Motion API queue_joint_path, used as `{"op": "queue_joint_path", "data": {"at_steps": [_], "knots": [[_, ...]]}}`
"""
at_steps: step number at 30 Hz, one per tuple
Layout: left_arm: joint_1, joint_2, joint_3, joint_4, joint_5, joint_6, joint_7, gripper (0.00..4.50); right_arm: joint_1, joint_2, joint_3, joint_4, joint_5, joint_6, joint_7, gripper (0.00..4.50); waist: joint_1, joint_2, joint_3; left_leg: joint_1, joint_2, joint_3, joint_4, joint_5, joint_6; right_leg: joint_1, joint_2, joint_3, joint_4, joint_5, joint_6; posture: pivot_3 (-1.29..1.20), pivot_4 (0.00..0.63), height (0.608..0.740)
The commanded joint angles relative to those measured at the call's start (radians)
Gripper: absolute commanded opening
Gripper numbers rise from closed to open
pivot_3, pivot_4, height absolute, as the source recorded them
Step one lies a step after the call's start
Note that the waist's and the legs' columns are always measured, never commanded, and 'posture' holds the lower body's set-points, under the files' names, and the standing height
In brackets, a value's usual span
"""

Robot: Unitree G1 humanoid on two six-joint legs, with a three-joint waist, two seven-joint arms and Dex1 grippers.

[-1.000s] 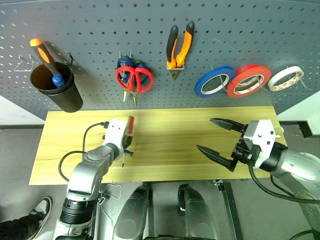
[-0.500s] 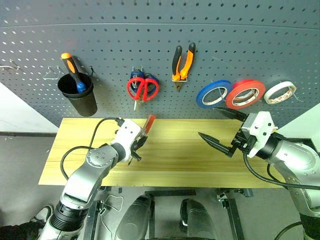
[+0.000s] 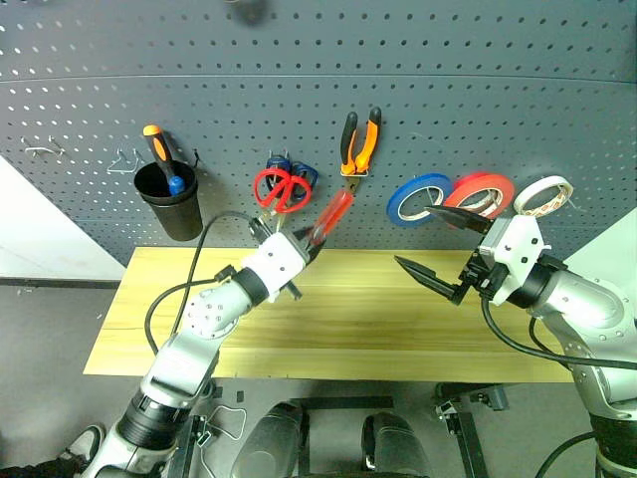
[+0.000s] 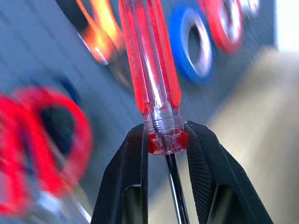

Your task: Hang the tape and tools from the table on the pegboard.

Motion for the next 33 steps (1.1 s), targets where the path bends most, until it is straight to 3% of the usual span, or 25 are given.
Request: {"op": "queue_joint_path", "data": {"at_steps": [1, 11, 16, 21, 33], "knots": [[-0.07, -0.024, 0.09, 0.017, 0.022, -0.147, 0.074, 0.8, -0.019, 0.0, -0.023, -0.015, 0.01, -0.025, 0.008, 4.5, 0.0, 0.0, -0.008, 0.0, 0.0, 0.0, 0.0, 0.0, 0.0, 0.001, 0.0, 0.0, 0.0, 0.0, 0.0, 0.09, 0.044, 0.725], [-0.236, -0.064, 0.244, 0.097, 0.131, -0.318, 0.285, 0.8, -0.088, -0.005, -0.006, 0.002, 0.024, -0.022, 0.054, 4.5, -0.003, -0.001, -0.026, 0.016, 0.001, 0.0, 0.001, 0.0, 0.001, 0.016, 0.001, 0.0, -0.001, 0.001, 0.0, 0.08, 0.045, 0.725], [-0.241, -0.041, 0.305, 0.11, 0.2, -0.341, 0.362, 0.8, -0.144, 0.01, -0.025, -0.023, 0.123, -0.006, 0.095, 4.5, -0.007, -0.002, -0.026, 0.016, 0.001, 0.0, 0.001, 0.0, 0.001, 0.016, 0.002, 0.001, -0.001, 0.001, 0.001, 0.08, 0.065, 0.725], [-0.228, 0.008, 0.361, 0.134, 0.254, -0.342, 0.414, 0.8, -0.225, 0.052, -0.056, -0.075, 0.321, 0.045, 0.077, 4.5, -0.005, -0.002, -0.026, 0.016, 0.002, 0.0, 0.0, 0.0, 0.001, 0.016, 0.003, 0.001, -0.001, 0.001, 0.0, 0.1, 0.079, 0.725], [-0.208, 0.07, 0.423, 0.179, 0.312, -0.363, 0.489, 0.8, -0.239, 0.022, -0.044, -0.085, 0.357, 0.095, 0.082, 4.5, -0.006, -0.002, -0.027, 0.016, 0.002, 0.0, 0.001, -0.003, 0.006, 0.015, 0.003, 0.001, -0.001, 0.001, 0.0, 0.08, 0.102, 0.725]]}}
